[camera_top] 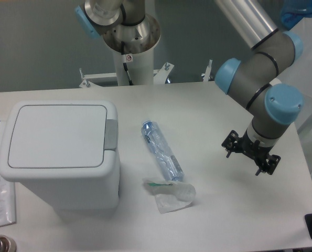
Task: Open the trash can
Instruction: 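Move the gripper over the bottle toward the trash can's grey lid tab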
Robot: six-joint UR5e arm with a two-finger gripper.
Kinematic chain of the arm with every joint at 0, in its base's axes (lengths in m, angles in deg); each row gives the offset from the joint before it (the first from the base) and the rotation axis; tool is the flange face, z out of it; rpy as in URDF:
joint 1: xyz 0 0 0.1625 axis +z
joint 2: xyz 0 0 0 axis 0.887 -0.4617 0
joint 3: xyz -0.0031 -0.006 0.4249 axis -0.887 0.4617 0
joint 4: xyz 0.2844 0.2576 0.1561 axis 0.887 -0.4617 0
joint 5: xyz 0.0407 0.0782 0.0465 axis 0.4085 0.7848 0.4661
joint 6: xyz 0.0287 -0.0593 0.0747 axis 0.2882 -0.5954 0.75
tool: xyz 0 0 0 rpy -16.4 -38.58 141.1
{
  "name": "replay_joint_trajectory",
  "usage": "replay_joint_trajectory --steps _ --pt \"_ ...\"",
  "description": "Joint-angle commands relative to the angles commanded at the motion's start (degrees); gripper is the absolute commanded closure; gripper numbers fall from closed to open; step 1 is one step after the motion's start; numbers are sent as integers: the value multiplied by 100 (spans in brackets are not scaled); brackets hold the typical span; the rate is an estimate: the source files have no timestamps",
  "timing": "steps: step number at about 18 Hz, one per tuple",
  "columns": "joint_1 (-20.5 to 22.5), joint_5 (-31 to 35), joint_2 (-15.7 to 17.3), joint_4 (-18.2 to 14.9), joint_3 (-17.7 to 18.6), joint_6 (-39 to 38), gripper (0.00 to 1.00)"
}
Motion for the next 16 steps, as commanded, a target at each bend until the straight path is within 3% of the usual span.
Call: replay_joint_trajectory --steps 4,10,16 --pt "-9 -1011 316 9 -9 -766 0" --pt "-413 -1618 712 70 -17 -1846 0" --pt "-685 -2243 1160 44 79 -2304 0"
